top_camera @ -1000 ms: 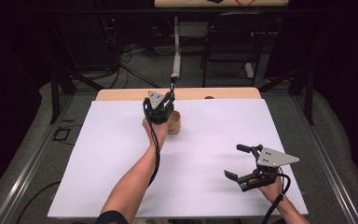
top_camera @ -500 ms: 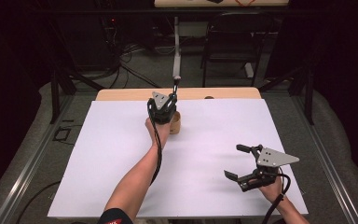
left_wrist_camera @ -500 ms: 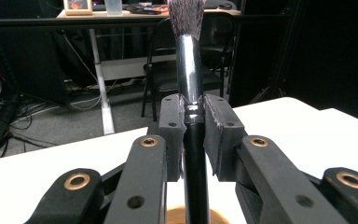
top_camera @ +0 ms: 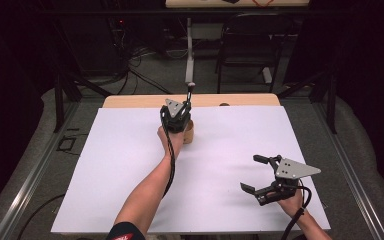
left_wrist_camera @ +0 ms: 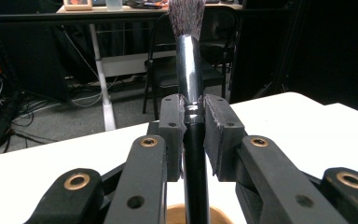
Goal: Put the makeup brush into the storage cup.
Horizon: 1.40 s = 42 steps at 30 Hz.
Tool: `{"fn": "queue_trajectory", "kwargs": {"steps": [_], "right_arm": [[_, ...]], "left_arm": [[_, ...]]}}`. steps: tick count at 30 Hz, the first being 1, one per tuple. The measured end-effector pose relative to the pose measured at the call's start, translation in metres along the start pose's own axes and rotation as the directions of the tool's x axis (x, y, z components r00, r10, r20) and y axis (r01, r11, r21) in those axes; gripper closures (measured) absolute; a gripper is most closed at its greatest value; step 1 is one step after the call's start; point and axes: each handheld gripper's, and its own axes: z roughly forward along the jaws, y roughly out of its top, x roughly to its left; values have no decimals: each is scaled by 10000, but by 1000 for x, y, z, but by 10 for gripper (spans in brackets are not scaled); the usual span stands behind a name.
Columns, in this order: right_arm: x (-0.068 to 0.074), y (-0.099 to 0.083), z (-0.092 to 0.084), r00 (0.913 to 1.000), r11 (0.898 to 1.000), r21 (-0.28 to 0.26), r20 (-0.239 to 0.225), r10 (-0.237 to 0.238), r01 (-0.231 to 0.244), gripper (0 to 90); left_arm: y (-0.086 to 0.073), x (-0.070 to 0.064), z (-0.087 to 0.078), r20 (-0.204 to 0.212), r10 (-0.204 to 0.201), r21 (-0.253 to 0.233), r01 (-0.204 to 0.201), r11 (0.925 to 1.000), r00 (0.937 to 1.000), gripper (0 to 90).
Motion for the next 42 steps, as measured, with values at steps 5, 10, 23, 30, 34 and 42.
{"fn": "queue_trajectory", "kwargs": {"steps": [5, 10, 23, 30, 34, 42], "right_arm": [[0, 0, 0, 10000, 10000, -27, -11, -14, 14, 20], [0, 0, 0, 10000, 10000, -18, -18, -20, 20, 20], [0, 1, -1, 10000, 10000, -30, 20, -9, 10, 20], [0, 1, -1, 10000, 10000, -60, -32, -16, 16, 18], [0, 1, -1, 10000, 10000, -91, -78, -8, 8, 15], [0, 1, -2, 9999, 9997, -249, -101, 74, -76, 4]], "left_arm": [[0, 0, 1, 25, -39, 31, 39, 10000, 10000, 766], [2, -2, 0, -181, 177, 240, -172, 9996, 9997, 223], [24, -3, -23, 599, 455, 7, -457, 9990, 9972, 0], [28, 4, -41, 1055, 679, -60, -676, 9977, 9921, 0], [28, 9, -47, 1293, 772, -8, -778, 9970, 9886, 0], [24, 18, -68, 1673, 918, 20, -935, 9956, 9816, 0]]}}
